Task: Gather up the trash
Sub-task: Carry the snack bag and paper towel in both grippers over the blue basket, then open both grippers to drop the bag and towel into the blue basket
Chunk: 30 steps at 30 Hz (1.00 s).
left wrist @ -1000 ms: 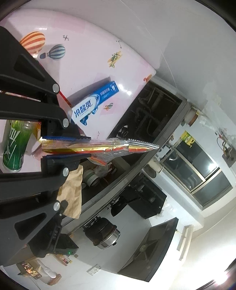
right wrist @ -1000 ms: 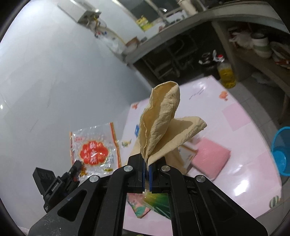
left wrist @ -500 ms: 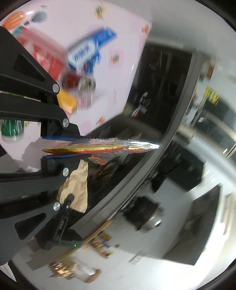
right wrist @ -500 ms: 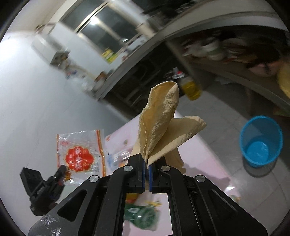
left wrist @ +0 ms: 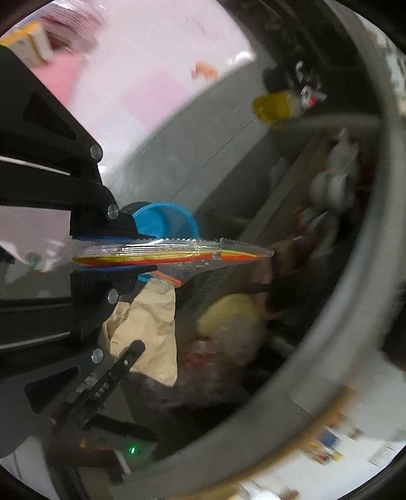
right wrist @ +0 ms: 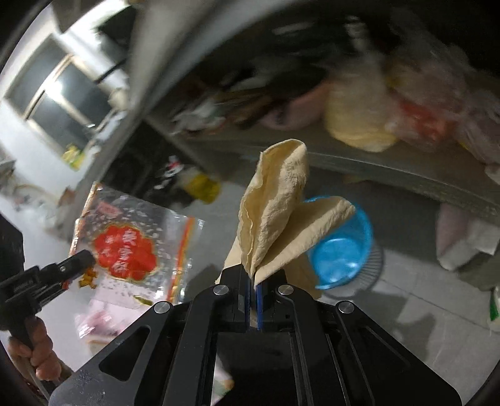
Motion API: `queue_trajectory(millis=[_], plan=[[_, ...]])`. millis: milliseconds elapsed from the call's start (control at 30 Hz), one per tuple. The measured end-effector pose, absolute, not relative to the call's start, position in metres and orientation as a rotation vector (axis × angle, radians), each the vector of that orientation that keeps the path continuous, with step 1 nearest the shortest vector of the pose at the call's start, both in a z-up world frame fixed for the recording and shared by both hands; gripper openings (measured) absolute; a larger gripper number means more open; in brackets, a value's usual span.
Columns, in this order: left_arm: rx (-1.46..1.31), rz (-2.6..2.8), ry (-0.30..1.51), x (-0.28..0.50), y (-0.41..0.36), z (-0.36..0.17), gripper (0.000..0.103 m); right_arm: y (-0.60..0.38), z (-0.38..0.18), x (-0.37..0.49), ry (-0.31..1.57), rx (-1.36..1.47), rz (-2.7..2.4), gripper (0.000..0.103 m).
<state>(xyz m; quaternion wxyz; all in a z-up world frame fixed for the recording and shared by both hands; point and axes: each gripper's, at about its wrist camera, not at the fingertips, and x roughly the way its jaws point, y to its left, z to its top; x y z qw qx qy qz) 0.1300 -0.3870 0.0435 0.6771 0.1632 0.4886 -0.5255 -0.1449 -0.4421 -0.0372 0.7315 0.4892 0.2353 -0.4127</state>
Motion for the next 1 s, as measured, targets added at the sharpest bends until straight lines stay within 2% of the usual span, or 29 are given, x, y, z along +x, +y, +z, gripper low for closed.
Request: queue_trajectory(millis=[100,333,633,667,733,767,800,833,867,1000], plan=[[0.471,-1.168,1.187,0.124,-0.449,-0.011,0.011,-0.461,-0.070,-0.151,0.552,1.130,-0.958,0.002],[0.636,-1.099,1.287,0.121,-0.540,-0.116,0.011,-0.503,-0.148,-0.150,0.642,1.235,-0.996,0.002],[0.733,-1.016,1.265,0.136,-0.595,-0.188,0.013,-0.548,-0.231,-0.112,0.769,1.263,-0.999,0.005],[0.729,-1.017,1.260,0.136,-0.599,-0.191,0.016,-0.549,-0.239,-0.107,0.786,1.263,-0.998,0.006],[0.733,-1.005,1.268,0.134,-0.607,-0.201,0.028,-0.557,-0.257,-0.100,0.813,1.264,-1.008,0.009],[0.736,-0.996,1.275,0.137,-0.608,-0.205,0.039,-0.561,-0.268,-0.094,0.832,1.264,-0.994,0.018],[0.735,-0.989,1.280,0.138,-0.609,-0.208,0.044,-0.563,-0.273,-0.089,0.843,1.259,-0.994,0.033],[0.734,-0.985,1.275,0.138,-0.610,-0.210,0.046,-0.565,-0.279,-0.085,0.858,1.246,-0.996,0.042],[0.736,-0.980,1.268,0.139,-0.610,-0.210,0.048,-0.567,-0.283,-0.082,0.869,1.234,-0.989,0.056],[0.698,-0.979,1.264,0.143,-0.605,-0.202,0.048,-0.568,-0.284,-0.082,0.885,1.191,-0.963,0.063]])
